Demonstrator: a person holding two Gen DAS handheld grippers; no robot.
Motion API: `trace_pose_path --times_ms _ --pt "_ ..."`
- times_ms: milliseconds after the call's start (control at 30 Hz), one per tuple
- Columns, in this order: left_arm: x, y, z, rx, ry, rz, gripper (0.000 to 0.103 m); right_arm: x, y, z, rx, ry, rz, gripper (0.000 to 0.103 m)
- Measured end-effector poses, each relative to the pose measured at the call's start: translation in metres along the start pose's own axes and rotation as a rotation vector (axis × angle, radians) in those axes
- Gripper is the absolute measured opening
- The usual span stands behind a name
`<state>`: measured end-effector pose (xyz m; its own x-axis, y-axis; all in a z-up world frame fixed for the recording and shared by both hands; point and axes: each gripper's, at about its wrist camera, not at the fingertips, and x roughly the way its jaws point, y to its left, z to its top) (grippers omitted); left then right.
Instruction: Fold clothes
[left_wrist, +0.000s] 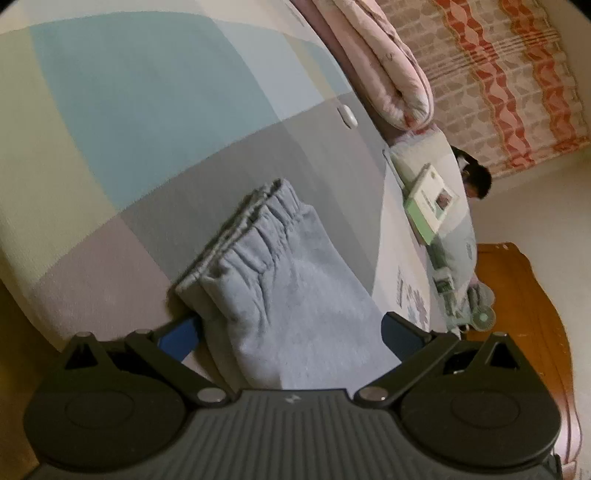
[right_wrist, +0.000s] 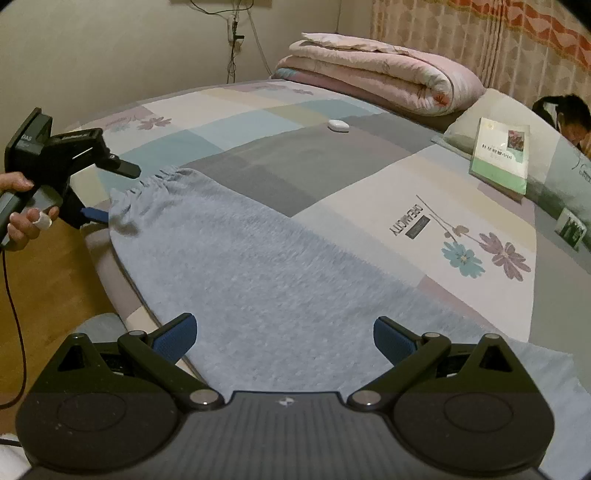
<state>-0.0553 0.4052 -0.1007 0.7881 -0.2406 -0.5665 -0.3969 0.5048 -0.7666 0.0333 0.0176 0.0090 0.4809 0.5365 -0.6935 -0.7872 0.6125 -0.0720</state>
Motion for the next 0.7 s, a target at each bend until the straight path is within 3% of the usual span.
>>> trace_pose_path --times_ms 100,367,600,700 --pt "0.001 -0.002 -0.003 -0.01 -0.02 0.007 0.102 -0.004 0.001 -0.001 -0.001 -0.005 -0.005 0.103" --pt "0.003 0.002 -0.012 -0.034 0.0 -0.074 0.102 -0.005 -0.002 -0.006 0.018 0.005 0.007 0.103" --pt "-0.008 -0.012 -0.012 0.01 -0.094 -0.241 0.102 -0.006 -0.004 -0.009 0.033 0.007 0.002 0.103" --pt "-0.001 -0.002 -0.013 -0.024 -0.081 -0.221 0.102 -0.005 -0.004 -0.01 0.036 0.016 0.001 0.103"
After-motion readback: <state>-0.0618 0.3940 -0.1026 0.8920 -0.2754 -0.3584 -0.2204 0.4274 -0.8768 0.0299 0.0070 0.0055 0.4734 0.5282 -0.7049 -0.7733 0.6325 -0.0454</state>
